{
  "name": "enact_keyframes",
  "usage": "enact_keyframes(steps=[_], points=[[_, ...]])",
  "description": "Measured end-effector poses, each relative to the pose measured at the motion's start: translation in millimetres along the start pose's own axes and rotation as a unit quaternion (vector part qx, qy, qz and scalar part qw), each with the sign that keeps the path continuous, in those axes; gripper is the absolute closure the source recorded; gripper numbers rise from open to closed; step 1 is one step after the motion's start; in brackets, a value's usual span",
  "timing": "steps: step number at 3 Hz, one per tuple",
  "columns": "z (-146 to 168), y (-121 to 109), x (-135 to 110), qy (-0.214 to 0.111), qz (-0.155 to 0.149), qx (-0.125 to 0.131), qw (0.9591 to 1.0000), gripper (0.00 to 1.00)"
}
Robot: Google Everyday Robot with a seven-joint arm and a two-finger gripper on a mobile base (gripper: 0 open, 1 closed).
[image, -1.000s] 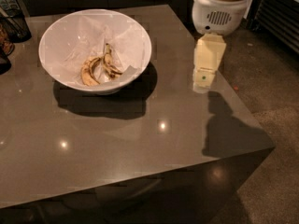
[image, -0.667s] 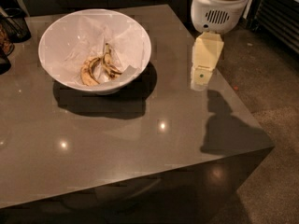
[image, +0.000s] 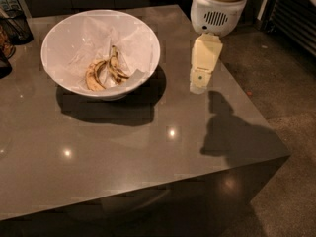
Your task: Pick banana from white bowl
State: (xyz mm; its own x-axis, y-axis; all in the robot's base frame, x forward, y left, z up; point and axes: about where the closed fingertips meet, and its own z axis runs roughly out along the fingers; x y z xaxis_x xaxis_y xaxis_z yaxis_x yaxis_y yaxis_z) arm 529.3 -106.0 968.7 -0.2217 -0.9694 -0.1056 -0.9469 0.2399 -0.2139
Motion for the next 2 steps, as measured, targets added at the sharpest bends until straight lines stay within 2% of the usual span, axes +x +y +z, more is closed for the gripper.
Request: enact_keyframes(steps=[1,2], points=[[0.0,-0.1,-0.1,0.0,0.0,0.0,1.0,0.0],[4.0,-9.8,-12.1,-0.005,0.021,-0.002,0.9998,0.0]])
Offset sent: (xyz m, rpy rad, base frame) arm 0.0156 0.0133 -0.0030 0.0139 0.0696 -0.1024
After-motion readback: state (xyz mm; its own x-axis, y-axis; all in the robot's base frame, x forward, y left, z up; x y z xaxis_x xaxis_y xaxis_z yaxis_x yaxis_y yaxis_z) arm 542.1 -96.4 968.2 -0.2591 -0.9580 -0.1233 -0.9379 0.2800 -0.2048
